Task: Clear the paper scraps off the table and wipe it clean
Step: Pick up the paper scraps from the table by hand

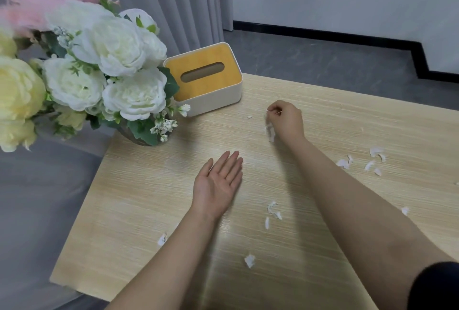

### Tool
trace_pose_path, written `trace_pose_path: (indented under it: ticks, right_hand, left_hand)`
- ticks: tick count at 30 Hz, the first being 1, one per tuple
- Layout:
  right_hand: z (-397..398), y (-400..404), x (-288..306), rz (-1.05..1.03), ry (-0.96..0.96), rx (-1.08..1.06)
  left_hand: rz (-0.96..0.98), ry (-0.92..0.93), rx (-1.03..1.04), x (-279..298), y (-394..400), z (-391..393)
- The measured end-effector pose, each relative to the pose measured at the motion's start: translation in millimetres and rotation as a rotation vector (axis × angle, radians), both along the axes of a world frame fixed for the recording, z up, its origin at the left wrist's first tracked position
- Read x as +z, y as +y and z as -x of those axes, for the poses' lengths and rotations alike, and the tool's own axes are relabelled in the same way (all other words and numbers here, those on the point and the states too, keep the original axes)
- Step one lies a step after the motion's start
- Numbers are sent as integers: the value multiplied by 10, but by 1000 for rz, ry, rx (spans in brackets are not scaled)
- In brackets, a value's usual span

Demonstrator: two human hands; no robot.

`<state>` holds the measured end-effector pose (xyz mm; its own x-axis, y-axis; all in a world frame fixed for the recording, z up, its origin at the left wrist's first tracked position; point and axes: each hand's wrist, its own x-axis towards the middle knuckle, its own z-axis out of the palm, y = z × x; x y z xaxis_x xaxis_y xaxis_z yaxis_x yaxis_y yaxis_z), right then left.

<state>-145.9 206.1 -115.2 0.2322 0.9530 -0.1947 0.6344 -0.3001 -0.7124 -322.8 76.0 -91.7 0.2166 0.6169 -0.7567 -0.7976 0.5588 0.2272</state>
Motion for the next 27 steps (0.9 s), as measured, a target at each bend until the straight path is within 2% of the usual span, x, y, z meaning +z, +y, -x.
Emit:
trace_pose_path:
  ticks: [3,6,13,15,20,27]
  right_hand:
    - [160,-249,249,-65,147,99]
    - [316,-599,454,-39,243,305]
    - [449,-1133,491,150,26,606]
    - [418,-1166,485,158,58,583]
    - [224,-1005,462,66,144,346]
    - [165,-455,37,29,-45,208]
  left_hand:
    - [-8,-14,0,1,54,-26]
    - [-17,-35,4,18,106,-75]
    - [-46,-106,30,64,98,-182]
    - [-50,-123,38,65,80,-204]
    - [-32,-133,54,16,45,-194]
    - [-1,-129,75,-82,10,-99]
